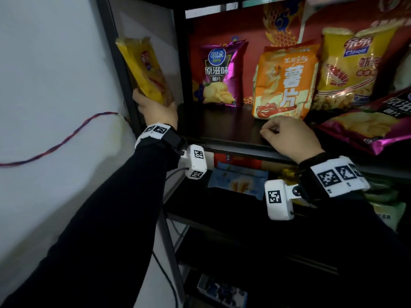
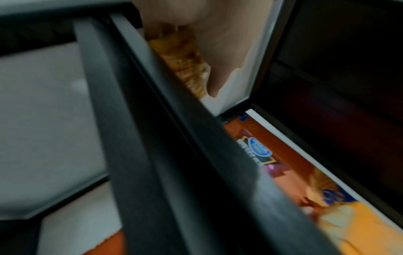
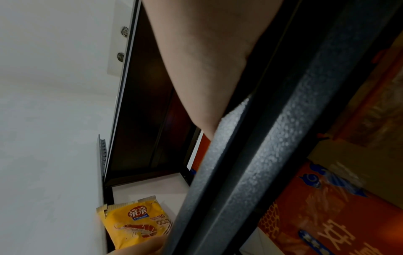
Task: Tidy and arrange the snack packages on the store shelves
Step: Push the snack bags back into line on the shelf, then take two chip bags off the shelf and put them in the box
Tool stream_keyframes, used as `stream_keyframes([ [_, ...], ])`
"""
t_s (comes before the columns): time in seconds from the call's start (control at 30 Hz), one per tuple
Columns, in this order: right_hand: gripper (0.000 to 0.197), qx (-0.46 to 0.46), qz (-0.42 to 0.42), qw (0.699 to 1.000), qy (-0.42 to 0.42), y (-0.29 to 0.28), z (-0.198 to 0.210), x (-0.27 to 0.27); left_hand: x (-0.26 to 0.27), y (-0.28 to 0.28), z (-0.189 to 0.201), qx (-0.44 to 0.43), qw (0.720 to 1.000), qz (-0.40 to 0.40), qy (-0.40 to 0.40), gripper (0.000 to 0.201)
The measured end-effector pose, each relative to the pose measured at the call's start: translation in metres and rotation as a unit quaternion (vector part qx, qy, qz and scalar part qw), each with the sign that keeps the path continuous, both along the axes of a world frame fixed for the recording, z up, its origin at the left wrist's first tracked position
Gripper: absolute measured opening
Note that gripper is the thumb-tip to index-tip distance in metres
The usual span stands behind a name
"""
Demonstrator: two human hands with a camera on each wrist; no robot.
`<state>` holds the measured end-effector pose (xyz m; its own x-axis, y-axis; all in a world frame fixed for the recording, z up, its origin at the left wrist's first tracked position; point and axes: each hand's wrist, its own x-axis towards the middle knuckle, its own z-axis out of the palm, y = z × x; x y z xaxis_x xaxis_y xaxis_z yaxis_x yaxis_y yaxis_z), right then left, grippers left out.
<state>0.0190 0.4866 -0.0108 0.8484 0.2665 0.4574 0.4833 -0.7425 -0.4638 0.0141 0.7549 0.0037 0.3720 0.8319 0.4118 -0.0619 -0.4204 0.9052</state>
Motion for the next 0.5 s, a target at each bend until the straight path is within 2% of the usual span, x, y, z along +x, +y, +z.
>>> stream_keyframes([
  [0.07, 0.019, 0.003, 0.001, 1.000, 0.000, -0.001, 0.001, -0.002, -0.001, 0.006, -0.001, 0.005, 0.999, -0.011, 0.033, 0.077],
  [0.13, 0.018, -0.005, -0.004, 1.000, -0.004, -0.001, 0.003, -0.004, -0.007, 0.006, -0.001, 0.005, 1.000, -0.014, 0.015, 0.073],
  [0.23, 0.018, 0.006, -0.012, 1.000, -0.011, -0.003, 0.004, -0.010, -0.021, -0.013, -0.004, -0.025, 0.989, -0.070, -0.130, 0.073],
  [0.33, 0.017, 0.113, -0.040, 0.991, -0.055, -0.010, 0.006, -0.024, -0.038, -0.053, -0.011, -0.110, 0.939, -0.201, -0.256, 0.074],
  [0.43, 0.015, 0.221, -0.111, 0.958, -0.145, -0.025, 0.009, -0.045, -0.047, -0.096, -0.017, -0.148, 0.897, -0.325, -0.259, 0.070],
  [0.5, 0.017, 0.242, -0.201, 0.926, -0.207, -0.044, 0.012, -0.051, -0.047, -0.120, -0.022, -0.155, 0.877, -0.390, -0.235, 0.073],
])
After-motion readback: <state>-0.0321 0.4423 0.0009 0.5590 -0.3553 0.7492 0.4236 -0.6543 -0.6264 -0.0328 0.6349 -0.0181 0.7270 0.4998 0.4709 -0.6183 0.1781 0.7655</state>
